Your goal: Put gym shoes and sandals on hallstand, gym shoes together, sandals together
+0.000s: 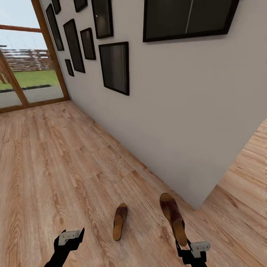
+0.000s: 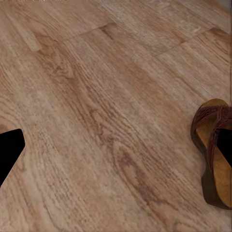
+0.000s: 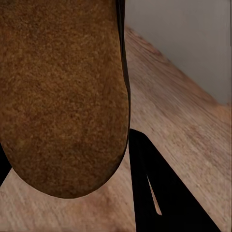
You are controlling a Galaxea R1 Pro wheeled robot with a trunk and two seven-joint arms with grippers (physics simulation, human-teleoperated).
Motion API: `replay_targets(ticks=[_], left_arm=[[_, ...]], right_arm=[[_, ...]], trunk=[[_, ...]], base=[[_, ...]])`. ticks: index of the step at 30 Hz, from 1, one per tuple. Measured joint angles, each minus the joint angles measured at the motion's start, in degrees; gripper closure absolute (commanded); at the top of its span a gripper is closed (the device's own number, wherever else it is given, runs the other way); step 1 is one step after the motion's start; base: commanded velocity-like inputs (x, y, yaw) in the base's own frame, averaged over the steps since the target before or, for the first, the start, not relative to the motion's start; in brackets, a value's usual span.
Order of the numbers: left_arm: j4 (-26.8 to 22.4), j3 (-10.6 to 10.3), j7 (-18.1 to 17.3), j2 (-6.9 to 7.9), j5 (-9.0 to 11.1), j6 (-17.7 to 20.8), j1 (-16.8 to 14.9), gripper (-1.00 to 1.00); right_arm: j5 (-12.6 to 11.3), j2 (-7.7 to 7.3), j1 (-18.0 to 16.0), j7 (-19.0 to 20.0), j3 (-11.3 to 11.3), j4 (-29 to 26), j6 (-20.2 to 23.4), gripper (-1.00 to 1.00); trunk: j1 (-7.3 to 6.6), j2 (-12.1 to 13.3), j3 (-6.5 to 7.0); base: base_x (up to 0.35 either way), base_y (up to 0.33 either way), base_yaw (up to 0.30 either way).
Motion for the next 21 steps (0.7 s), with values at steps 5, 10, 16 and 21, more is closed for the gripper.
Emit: replay_targets(ticks=[5,10,16,21], left_arm=[[0.0,-0.12,0.0,0.0,-0.16,0.02,0.0,-1.0],[0.04,-0.49,0.19,-0.04,-0.24,0.47,-0.04,-1.0],[0.07,-0.57,1.09,-0.16,-0.21,1.45,-0.69,-1.0],[-0.56,-0.95,1.47,-0.58,-1.0,8.76,-1.72,-1.0]], right_arm=[[0.01,-0.03,0.02,0.03,-0.09,0.01,0.0,1.0],[0.1,0.0,-0.01,0.22,0.08,-0.2,0.06,1.0],[1.3,0.58,-0.05,1.03,2.54,-1.53,0.13,1.0],[3.88,3.3,-0.06,3.43,8.69,-12.64,4.04,1.0]], trunk=[[0.0,0.0,0.03],[0.0,0.0,0.1],[0.0,0.0,0.13],[0.0,0.0,0.14]], base=[[0.0,0.0,-0.256],[0.0,0.0,-0.195],[0.0,0.0,-0.048],[0.0,0.0,-0.008]])
